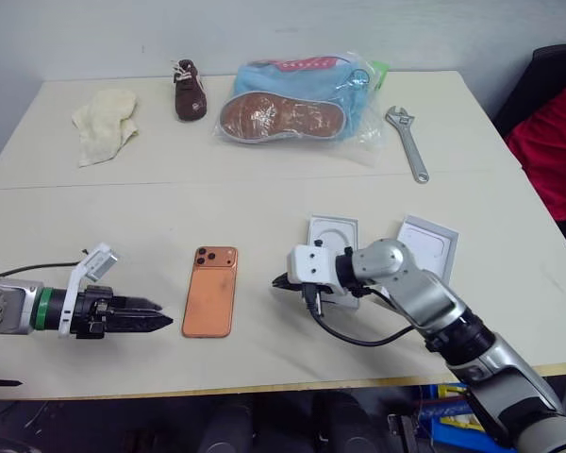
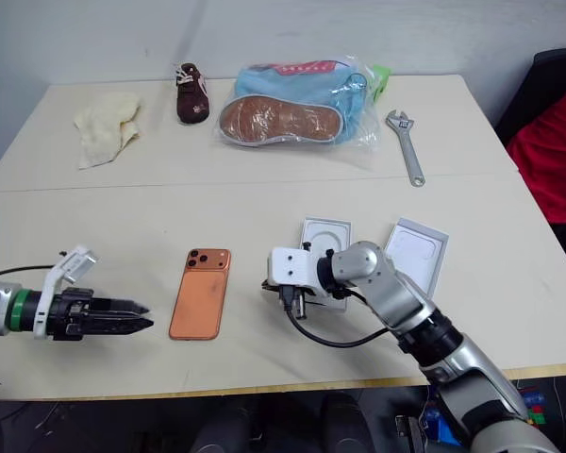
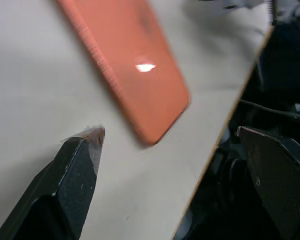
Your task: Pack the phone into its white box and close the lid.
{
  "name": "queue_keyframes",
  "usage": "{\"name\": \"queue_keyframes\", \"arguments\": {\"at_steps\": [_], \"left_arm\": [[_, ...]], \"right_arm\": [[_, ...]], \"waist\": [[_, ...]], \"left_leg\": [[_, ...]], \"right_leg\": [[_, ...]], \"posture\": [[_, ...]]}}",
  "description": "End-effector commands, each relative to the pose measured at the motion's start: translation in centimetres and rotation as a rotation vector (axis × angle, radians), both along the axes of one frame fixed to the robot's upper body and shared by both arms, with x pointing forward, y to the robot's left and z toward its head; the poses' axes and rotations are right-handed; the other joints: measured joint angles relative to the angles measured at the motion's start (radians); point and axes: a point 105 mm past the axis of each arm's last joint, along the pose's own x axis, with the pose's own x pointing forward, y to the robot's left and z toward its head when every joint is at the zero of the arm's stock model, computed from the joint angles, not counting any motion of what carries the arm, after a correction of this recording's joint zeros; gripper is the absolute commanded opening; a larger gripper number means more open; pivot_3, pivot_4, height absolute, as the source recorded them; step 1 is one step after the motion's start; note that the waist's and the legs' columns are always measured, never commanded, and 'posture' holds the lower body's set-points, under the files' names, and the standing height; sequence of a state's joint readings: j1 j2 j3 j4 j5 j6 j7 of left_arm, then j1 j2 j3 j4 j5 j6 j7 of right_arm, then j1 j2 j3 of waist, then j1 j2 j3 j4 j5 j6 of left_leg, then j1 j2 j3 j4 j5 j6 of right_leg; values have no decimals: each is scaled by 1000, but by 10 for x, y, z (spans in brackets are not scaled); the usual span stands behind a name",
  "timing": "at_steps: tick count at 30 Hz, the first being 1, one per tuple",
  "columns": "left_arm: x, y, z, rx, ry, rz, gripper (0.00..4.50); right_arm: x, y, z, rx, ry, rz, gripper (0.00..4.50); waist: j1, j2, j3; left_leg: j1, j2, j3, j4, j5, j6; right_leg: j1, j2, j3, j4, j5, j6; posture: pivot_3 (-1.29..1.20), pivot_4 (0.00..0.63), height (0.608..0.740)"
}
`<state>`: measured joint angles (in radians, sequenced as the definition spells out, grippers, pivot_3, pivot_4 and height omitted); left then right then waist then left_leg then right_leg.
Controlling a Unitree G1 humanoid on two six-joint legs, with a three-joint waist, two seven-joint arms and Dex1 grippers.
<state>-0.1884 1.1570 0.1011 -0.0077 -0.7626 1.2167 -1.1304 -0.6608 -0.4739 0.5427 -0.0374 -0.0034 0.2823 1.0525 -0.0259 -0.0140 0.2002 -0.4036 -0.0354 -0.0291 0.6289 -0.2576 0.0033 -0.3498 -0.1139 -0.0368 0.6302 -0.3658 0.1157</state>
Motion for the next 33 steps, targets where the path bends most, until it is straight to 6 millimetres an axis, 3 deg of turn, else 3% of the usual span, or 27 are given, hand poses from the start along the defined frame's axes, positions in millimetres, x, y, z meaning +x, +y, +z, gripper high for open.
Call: {"name": "queue_keyframes", "arguments": {"at_steps": [1,8,12,17,21,28,33], "left_arm": [[1,-1,2,4,43,43,4500],[3,-21,-38,72,186,120,4500],[9,-50,-53,65,215,111,4500],[15,-79,-66,62,217,86,4500],[18,-92,-64,-20,231,77,4500],[17,-95,-53,-220,308,83,4500],[16,-87,-63,-129,317,118,4500]], "right_arm": [[-5,11,1,-16,-23,68,43],[-13,22,-14,-103,-4,137,43],[-9,32,-14,-102,-8,132,43],[0,37,-12,-79,-8,96,43],[2,37,-13,-70,-2,81,43],[2,33,-13,-52,8,62,43],[4,29,-13,-71,-12,58,43]], "waist": [[1,-2,-1],[9,5,-6],[32,14,-10],[47,22,-25],[52,26,-35],[48,26,-37],[48,25,-38]], "left_leg": [[-1,0,0,0,0,0],[1,-3,1,1,1,0],[16,-4,3,-2,-2,2],[20,-7,3,-1,-3,2],[21,-9,3,-1,-3,2],[21,-9,3,-2,-3,3],[21,-9,2,-3,-3,3]], "right_leg": [[-1,0,0,0,0,0],[-6,-1,4,11,0,0],[6,-1,7,5,0,0],[10,-1,10,6,1,2],[11,-1,14,5,1,2],[10,-2,16,4,1,2],[11,-3,16,1,1,2]], "posture": [[0,150,740],[0,150,740],[0,150,740],[0,150,740],[0,150,740],[0,150,740],[0,150,740]]}}
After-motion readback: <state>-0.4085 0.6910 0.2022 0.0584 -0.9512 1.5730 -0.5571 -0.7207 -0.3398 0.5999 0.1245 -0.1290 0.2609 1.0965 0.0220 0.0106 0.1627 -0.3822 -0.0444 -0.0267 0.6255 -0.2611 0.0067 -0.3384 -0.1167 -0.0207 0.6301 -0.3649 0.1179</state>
